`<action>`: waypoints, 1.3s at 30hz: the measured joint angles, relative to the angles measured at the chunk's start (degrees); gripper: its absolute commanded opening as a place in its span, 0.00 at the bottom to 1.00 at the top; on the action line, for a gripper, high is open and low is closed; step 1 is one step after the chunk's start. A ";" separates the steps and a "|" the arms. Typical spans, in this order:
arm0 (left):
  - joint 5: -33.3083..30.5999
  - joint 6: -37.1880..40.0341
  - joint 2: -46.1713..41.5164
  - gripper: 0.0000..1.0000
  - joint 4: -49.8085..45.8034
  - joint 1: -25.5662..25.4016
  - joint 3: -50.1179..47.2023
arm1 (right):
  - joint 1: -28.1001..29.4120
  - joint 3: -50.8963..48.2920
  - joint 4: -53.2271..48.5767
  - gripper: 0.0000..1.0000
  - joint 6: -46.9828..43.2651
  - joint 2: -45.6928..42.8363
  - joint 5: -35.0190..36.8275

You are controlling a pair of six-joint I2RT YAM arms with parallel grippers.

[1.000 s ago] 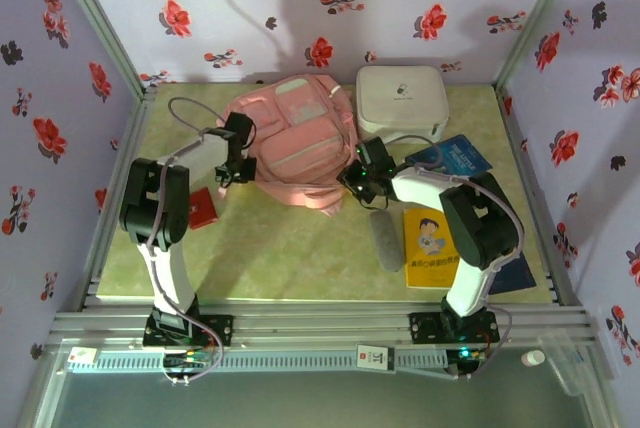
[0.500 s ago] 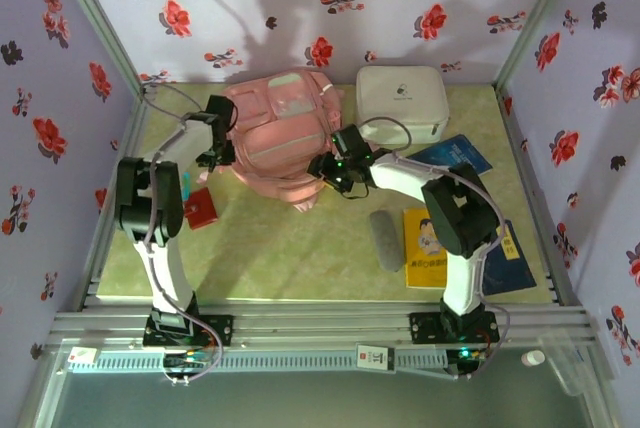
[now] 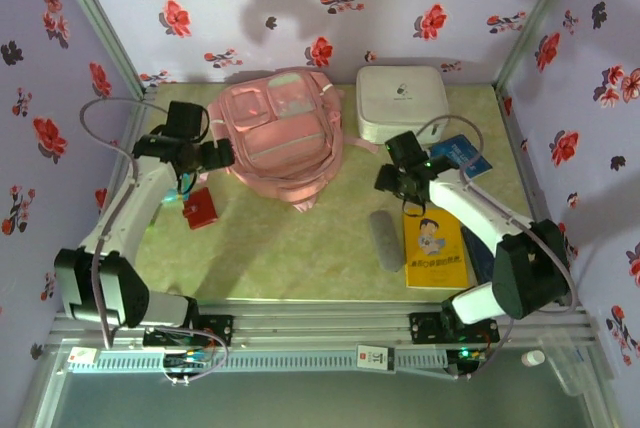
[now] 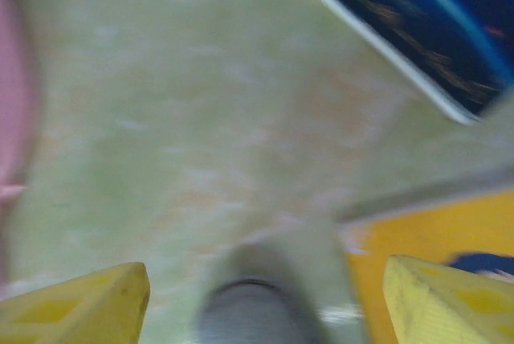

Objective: Pack the student bag

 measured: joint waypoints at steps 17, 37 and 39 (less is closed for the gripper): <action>13.29 0.24 -4.90 1.00 5.07 -1.64 -6.86 | -3.72 -13.97 -2.16 0.82 13.81 -3.41 0.11; 14.86 0.26 -4.79 1.00 7.23 -3.67 -7.98 | -3.08 -14.32 18.88 0.73 21.05 2.67 -10.49; 15.13 0.24 -4.68 1.00 7.37 -3.91 -7.98 | -2.78 -12.31 21.16 0.71 21.84 5.27 -11.87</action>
